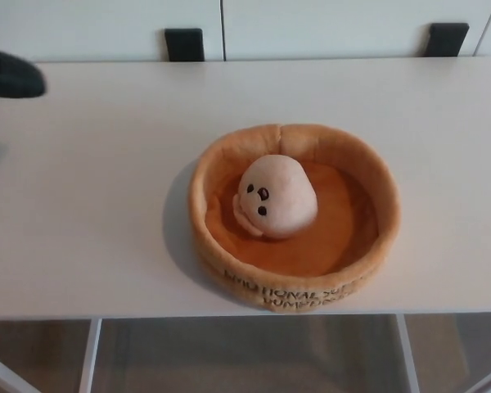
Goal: The robot walks towards a table in front, picks a dumpling toy with left hand and puts it in an orange round plate
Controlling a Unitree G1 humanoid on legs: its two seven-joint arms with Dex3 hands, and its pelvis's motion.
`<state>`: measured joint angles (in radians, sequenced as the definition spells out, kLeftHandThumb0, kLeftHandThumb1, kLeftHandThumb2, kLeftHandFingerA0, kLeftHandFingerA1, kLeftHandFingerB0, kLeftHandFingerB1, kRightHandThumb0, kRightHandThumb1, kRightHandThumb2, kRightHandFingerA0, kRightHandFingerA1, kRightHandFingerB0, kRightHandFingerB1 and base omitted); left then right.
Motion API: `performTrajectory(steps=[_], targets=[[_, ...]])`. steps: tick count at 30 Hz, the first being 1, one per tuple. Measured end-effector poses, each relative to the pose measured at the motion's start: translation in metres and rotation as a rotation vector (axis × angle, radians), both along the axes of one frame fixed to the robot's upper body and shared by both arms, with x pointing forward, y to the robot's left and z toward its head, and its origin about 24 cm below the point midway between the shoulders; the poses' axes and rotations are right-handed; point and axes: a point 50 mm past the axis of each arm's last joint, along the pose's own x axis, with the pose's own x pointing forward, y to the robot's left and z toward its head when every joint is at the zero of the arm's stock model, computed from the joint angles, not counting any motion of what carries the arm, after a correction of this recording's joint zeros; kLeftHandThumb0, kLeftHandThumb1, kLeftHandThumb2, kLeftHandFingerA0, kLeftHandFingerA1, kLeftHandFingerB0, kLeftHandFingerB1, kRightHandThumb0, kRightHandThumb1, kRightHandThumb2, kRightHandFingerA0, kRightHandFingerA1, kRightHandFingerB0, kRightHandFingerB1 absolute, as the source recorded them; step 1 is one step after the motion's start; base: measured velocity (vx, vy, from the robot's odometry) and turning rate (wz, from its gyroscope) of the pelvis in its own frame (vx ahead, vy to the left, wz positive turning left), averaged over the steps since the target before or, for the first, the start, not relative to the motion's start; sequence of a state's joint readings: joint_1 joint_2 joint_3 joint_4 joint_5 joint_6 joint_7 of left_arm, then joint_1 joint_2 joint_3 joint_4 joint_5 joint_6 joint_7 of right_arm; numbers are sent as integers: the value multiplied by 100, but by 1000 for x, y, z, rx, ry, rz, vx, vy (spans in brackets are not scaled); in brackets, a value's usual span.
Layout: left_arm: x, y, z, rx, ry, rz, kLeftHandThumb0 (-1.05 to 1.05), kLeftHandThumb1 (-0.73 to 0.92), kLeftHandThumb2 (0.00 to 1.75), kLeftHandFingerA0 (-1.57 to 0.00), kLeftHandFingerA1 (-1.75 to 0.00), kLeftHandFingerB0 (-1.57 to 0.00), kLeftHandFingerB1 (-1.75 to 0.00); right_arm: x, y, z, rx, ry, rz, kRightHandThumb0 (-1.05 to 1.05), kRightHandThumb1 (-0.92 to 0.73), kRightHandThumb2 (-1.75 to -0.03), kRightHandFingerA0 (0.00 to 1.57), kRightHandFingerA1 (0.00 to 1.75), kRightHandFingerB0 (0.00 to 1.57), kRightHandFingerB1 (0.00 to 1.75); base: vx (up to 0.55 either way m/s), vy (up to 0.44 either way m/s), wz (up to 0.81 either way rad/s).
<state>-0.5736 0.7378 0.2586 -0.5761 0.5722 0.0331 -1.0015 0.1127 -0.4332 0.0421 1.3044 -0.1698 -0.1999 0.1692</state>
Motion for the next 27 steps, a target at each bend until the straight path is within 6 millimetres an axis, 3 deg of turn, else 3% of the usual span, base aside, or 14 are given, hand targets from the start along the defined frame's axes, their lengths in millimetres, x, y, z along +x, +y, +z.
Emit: performTrajectory(steps=[1,2,3,5,6,11,12,14,17,19,20,24,25,27], targets=[[-5,8,-8,-16,31,17,-32,14,79,-2,-51,0,-47,-1,0,0,0,2,0,-45,-43,-74,62,59,42,48,0,0,0],[-7,12,-15,-27,59,26,-32,14,79,-2,-51,0,-47,-2,0,0,0,5,0,-45,-43,-74,62,59,42,48,0,0,0],[-9,16,-24,-39,92,33,-33,17,80,-2,-50,0,-46,-3,0,0,0,8,0,-37,-52,-55,68,49,49,38,0,0,0],[-12,25,-48,-68,190,54,-33,17,80,-2,-50,0,-46,-5,0,-1,0,14,0,-37,-52,-55,68,49,49,38,0,0,0],[-14,29,-61,-85,242,65,-70,53,57,-21,-33,-16,-27,-6,0,-1,1,17,0,-44,-44,-72,54,54,39,45,0,0,0],[-31,47,-117,-154,482,136,-67,53,57,-26,-36,-20,-28,-11,1,-2,2,32,2,-36,-51,-55,70,50,47,37,0,0,0],[-35,50,-128,-167,529,152,-69,45,77,-26,-49,-19,-40,-11,1,-2,2,34,2,-46,-44,-74,63,58,40,47,0,0,0],[-47,57,-151,-195,636,192,-69,45,77,-26,-49,-19,-40,-14,1,-2,3,41,2,-46,-44,-74,63,58,40,47,0,0,0],[-70,68,-187,-240,807,263,-65,47,78,-32,-52,-21,-42,-18,1,-2,3,54,2,-38,-52,-55,64,46,47,37,0,0,0],[-89,75,-207,-265,914,313,-65,47,78,-32,-52,-21,-42,-20,2,-3,3,62,2,-38,-52,-55,64,46,47,37,0,0,0],[-97,78,-215,-274,955,335,-59,50,80,-55,-61,-28,-46,-20,2,-3,3,64,2,-45,-44,-73,62,58,43,48,0,0,0],[-142,89,-246,-297,1145,448,-59,50,80,-55,-61,-28,-46,-26,1,-3,1,79,-3,-45,-44,-73,62,58,43,48,0,0,0],[-152,92,-251,-297,1181,470,-49,68,59,-49,-49,-32,-38,-26,1,-3,1,81,-4,-45,-45,-73,59,56,41,47,0,0,0],[-177,98,-269,-284,1299,532,-46,56,83,-52,-64,-34,-53,-29,2,-4,0,90,-4,-45,-44,-73,60,57,41,47,0,0,0]])
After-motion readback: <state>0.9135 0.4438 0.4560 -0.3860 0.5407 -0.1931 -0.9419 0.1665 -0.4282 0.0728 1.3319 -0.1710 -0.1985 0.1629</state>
